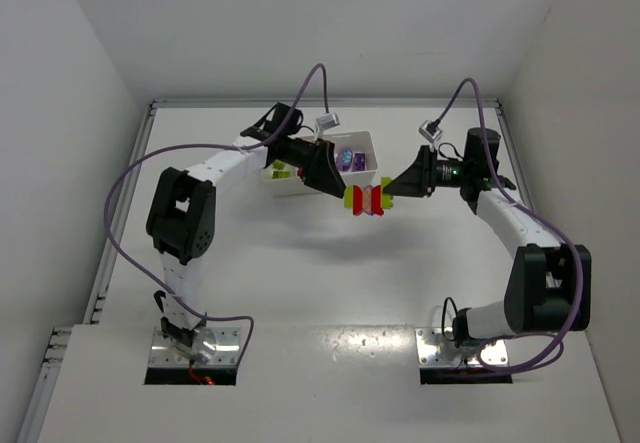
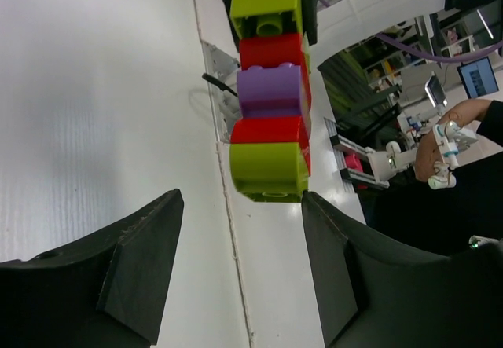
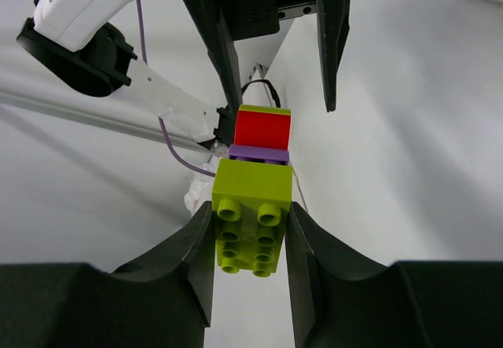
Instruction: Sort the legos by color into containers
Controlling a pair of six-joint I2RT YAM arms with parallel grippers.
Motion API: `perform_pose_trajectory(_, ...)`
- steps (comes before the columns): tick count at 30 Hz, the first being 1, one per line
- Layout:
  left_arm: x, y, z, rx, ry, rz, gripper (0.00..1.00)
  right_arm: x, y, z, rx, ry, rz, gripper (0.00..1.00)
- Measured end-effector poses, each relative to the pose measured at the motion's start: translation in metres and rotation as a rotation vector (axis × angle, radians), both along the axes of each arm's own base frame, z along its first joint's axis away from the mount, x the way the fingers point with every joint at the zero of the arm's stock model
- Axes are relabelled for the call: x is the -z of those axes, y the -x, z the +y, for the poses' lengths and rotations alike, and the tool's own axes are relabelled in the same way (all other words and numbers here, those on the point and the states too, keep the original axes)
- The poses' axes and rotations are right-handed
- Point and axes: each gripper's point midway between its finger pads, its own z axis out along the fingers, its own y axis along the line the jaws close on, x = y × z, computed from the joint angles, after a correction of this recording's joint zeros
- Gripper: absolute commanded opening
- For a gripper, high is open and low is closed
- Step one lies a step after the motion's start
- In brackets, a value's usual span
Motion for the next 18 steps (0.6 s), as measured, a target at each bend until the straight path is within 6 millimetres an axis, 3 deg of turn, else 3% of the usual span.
perform_pose_trajectory(4, -0.005, 0.002, -0.003, 0.012, 0.007, -0.010, 0.66, 0.002, 0.000, 0.002, -0.009, 0.000, 0.009, 0.00)
perform_pose_trajectory(10, -0.010, 0.009, -0.010, 0.036, 0.013, -0.019, 0.51, 0.003, -0.001, 0.005, -0.017, 0.001, 0.013, 0.00)
perform_pose_trajectory(11, -0.010, 0.009, -0.011, 0.038, 0.012, -0.017, 0.46, 0.003, -0.002, 0.005, -0.016, 0.002, 0.011, 0.00)
perform_pose_trajectory(15, -0.010, 0.011, -0.010, 0.040, 0.008, -0.004, 0.12, 0.003, -0.005, 0.005, -0.013, 0.006, -0.011, 0.00)
perform_pose_trajectory(18, -0.010, 0.011, -0.010, 0.040, 0.009, -0.001, 0.03, 0.002, -0.005, 0.005, -0.012, 0.007, -0.016, 0.00)
